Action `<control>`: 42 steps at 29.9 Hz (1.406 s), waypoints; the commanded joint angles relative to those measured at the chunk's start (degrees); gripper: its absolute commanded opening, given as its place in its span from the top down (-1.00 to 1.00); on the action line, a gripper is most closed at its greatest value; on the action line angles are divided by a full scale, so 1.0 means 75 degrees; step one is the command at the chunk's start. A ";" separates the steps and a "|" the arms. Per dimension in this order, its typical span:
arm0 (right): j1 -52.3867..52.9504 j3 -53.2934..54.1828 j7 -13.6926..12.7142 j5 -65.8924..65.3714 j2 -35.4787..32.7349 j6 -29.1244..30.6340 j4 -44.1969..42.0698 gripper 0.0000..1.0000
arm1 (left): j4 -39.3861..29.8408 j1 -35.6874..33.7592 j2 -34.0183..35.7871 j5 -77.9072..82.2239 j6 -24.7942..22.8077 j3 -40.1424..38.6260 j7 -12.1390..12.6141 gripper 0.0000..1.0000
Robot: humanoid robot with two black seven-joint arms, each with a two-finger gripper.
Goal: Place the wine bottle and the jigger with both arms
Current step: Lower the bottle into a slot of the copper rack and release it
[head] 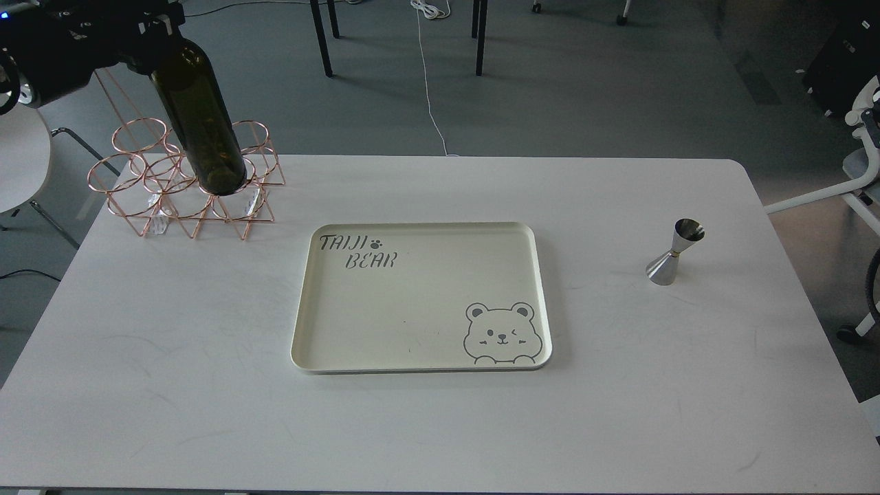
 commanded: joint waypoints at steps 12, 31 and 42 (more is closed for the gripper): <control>0.0037 -0.0017 0.0000 -0.0023 -0.0010 0.0000 0.0012 -0.97 | 0.0523 0.0068 -0.0337 -0.0090 0.0615 0.0948 -0.0037 0.81; 0.0014 -0.0017 0.0000 -0.0023 -0.0080 0.0000 0.0000 -0.97 | 0.0582 0.0091 -0.0431 -0.0476 0.0944 0.1278 -0.0025 -0.17; -0.0009 -0.0017 0.0000 -0.0023 -0.0080 0.0000 0.0000 -0.97 | 0.0594 0.0080 -0.0431 -0.0722 0.1154 0.1196 -0.0037 -0.56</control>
